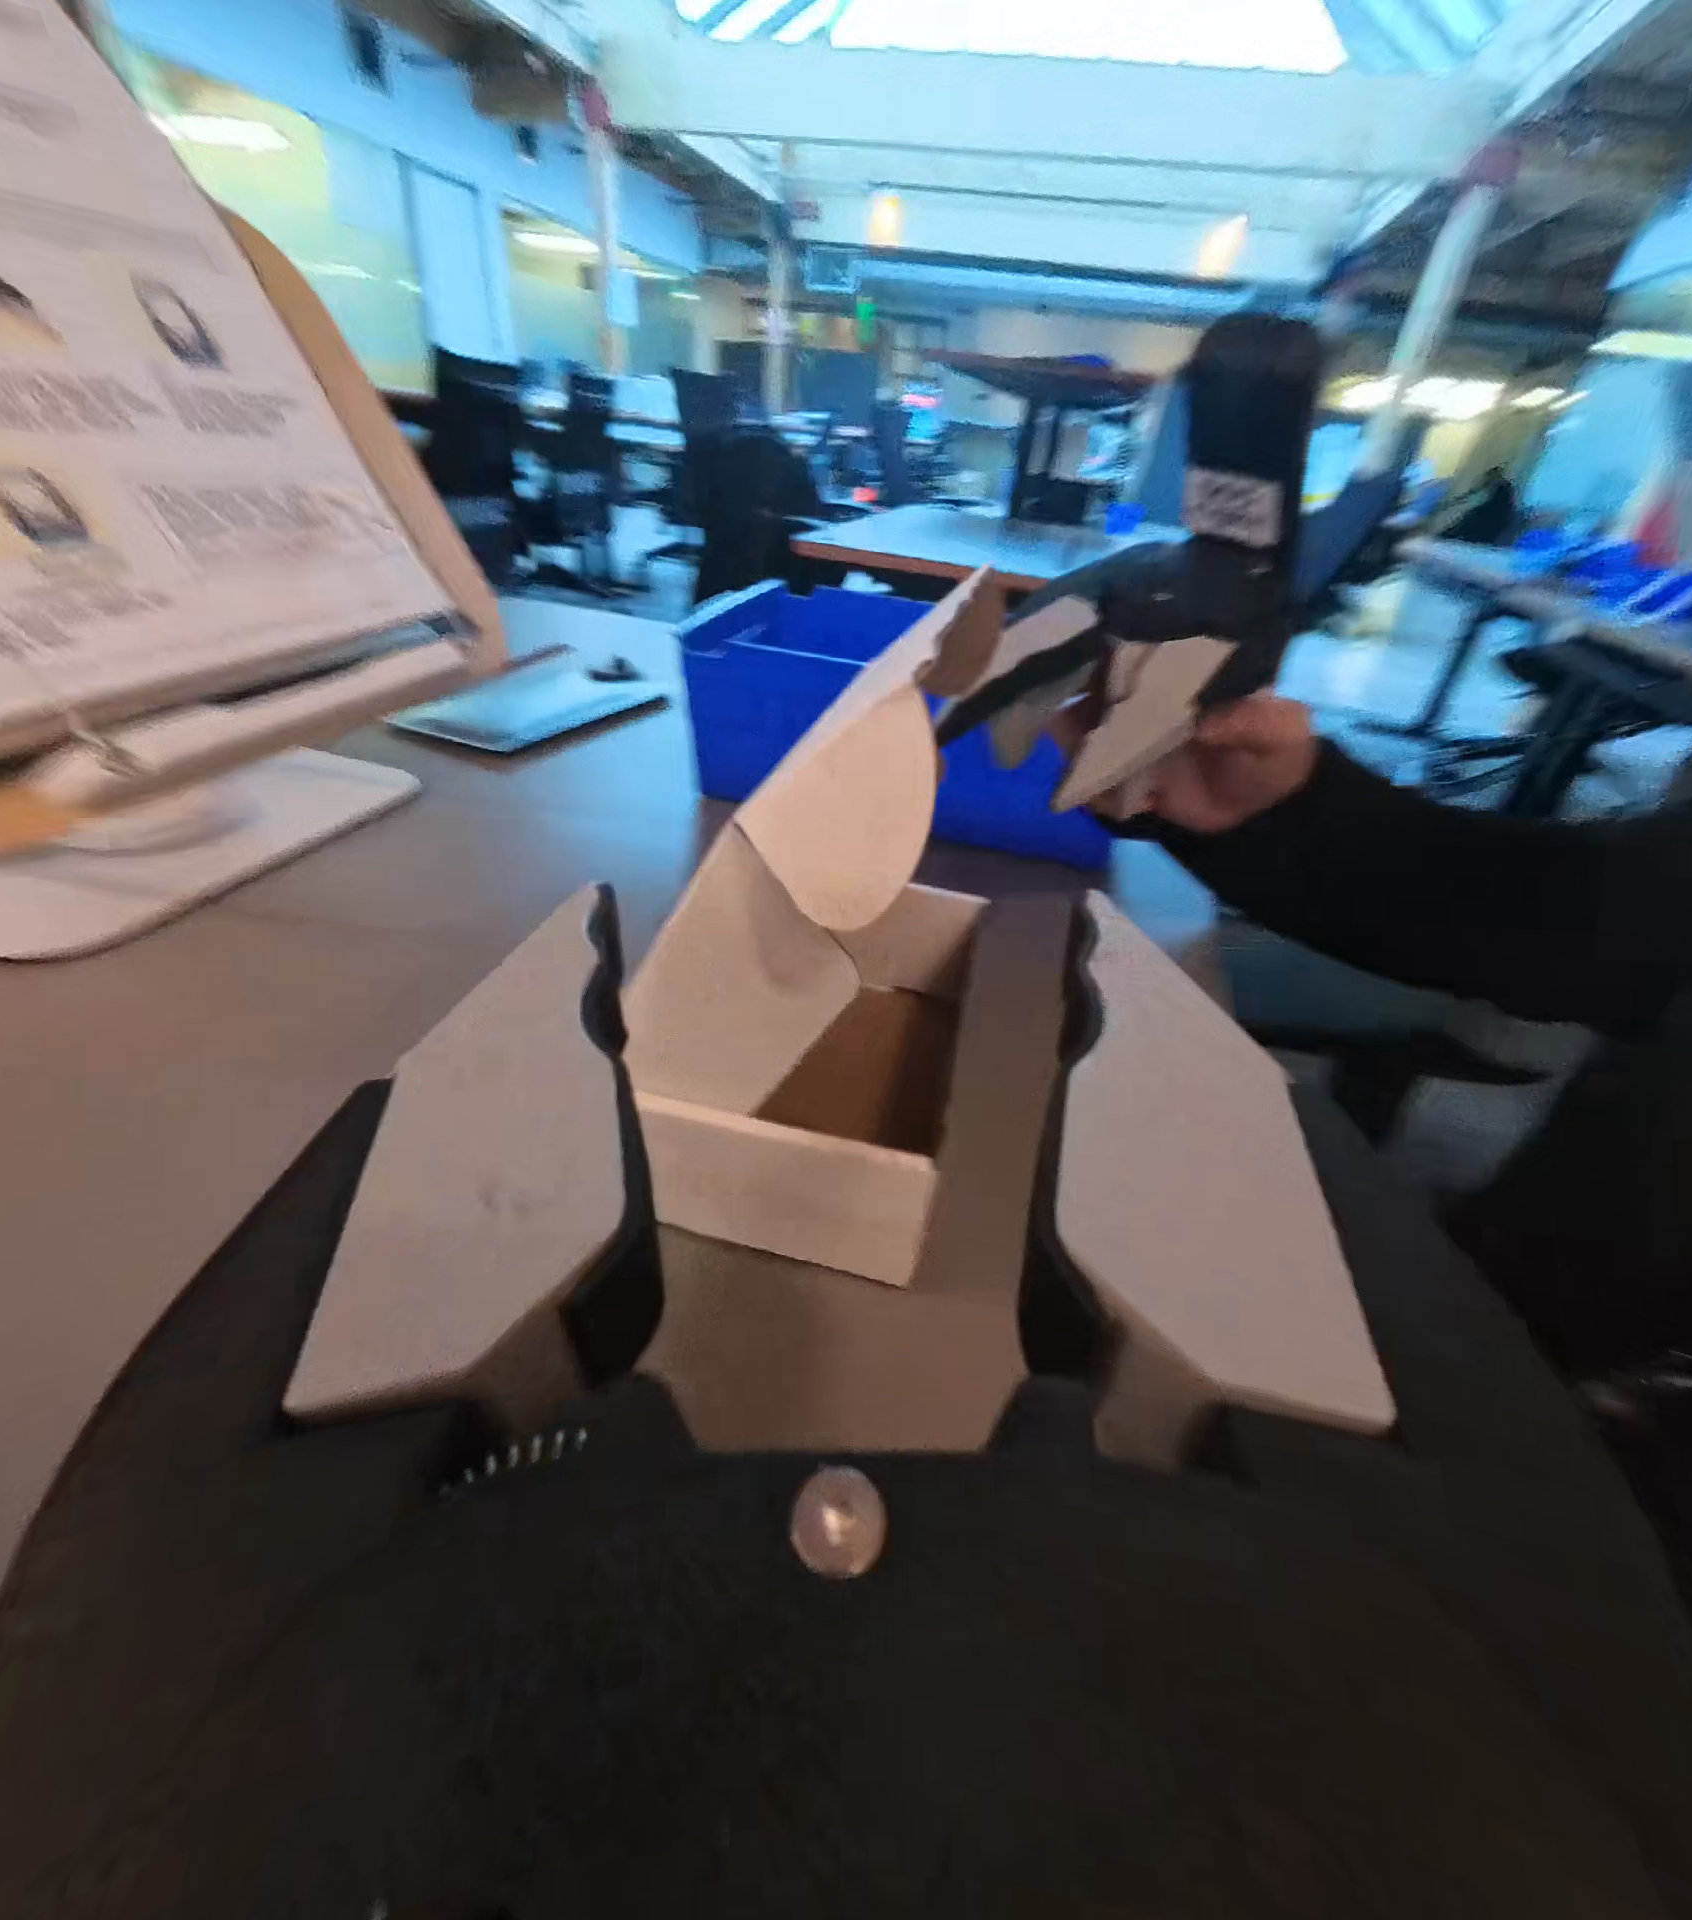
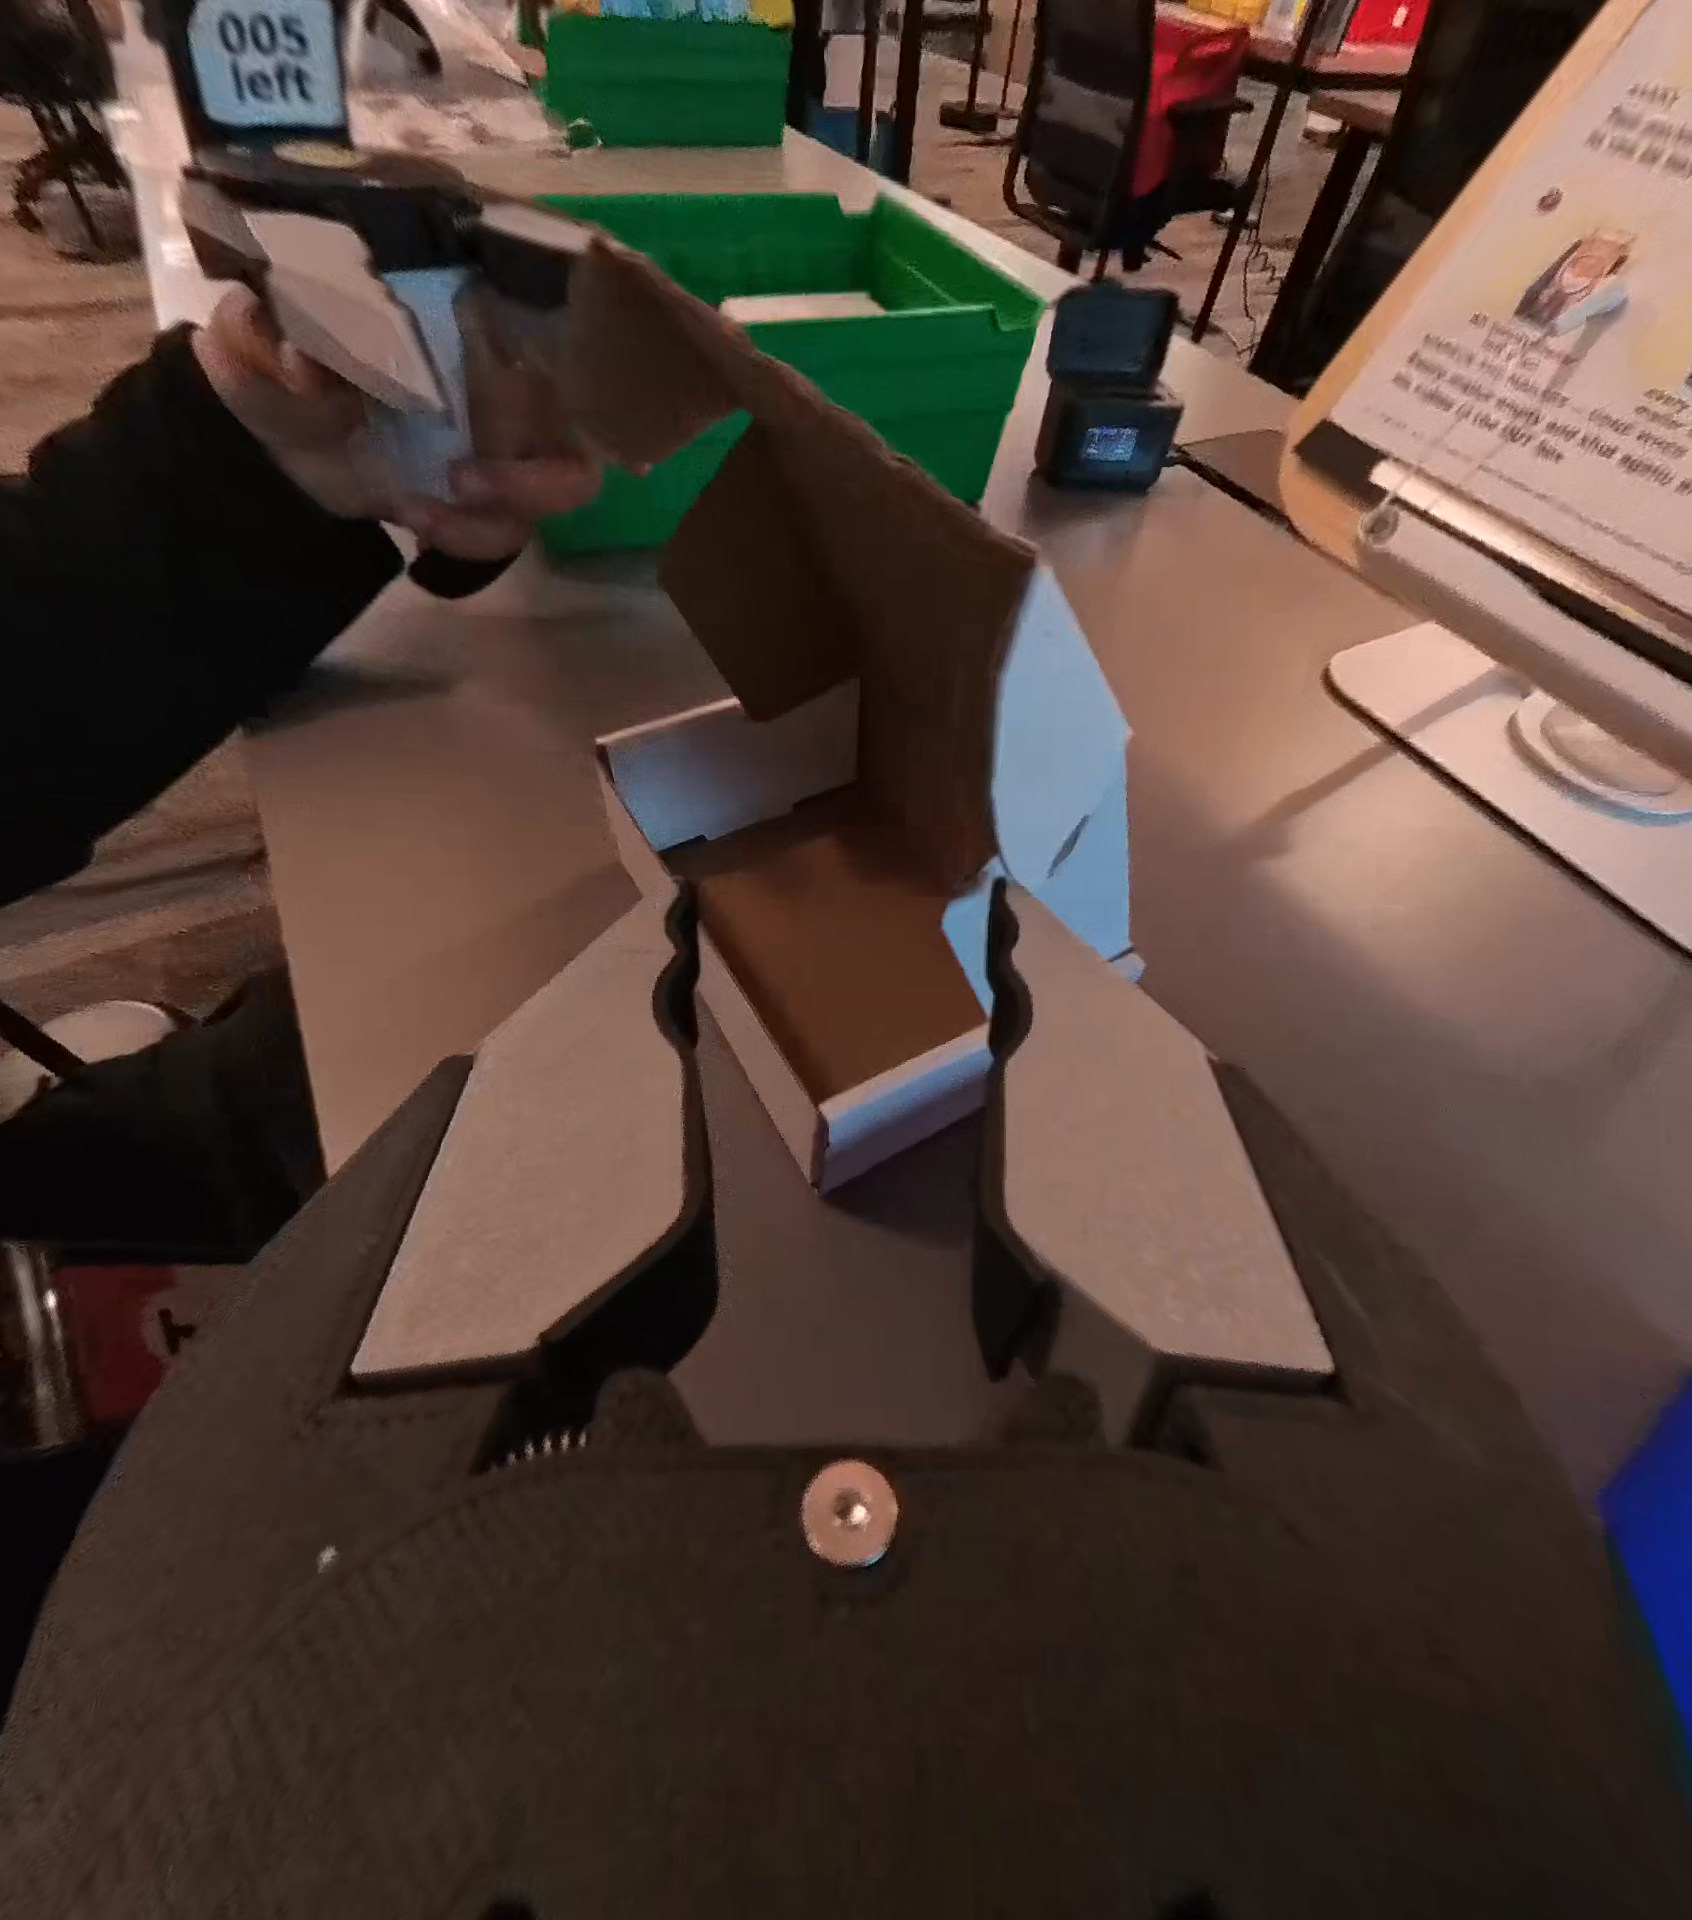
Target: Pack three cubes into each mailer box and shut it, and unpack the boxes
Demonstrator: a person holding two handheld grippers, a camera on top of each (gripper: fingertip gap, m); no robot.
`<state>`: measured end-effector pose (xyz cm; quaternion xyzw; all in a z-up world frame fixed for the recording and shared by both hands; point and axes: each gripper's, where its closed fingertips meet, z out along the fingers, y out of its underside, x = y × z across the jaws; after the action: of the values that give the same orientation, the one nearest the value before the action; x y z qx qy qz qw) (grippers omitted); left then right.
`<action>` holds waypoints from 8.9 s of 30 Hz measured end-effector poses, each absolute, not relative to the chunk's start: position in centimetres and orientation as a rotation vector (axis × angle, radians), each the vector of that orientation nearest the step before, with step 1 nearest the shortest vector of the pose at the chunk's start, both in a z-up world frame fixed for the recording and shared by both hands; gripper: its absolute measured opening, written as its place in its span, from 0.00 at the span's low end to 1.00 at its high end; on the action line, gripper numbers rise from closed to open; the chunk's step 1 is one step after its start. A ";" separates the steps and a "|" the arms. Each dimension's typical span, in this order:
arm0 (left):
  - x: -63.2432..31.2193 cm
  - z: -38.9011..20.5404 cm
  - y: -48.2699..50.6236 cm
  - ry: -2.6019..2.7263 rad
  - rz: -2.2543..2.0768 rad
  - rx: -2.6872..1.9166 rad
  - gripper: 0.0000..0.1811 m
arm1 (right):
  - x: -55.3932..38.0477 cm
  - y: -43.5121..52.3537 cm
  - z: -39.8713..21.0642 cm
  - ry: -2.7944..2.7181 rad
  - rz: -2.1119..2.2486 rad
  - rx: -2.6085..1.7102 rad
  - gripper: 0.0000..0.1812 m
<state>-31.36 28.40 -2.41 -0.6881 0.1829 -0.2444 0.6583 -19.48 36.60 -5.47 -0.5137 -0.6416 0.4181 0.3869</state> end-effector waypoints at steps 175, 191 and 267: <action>-29.1 -4.8 27.3 1.170 -0.297 -1.891 0.19 | -21.9 34.7 -4.3 -2.348 1.092 -0.882 0.15; -29.7 -5.4 27.9 1.216 -0.156 -1.905 0.19 | -20.7 35.3 -4.7 -2.418 1.113 -0.735 0.17; -32.7 -7.5 22.9 0.592 0.022 -1.758 0.33 | -13.8 48.2 7.0 -1.721 -0.082 -0.870 0.37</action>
<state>-32.71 22.93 -7.48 -0.7584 0.2551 0.0093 0.5997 -13.75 48.20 6.97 -0.3707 -0.7331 -0.0349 0.5692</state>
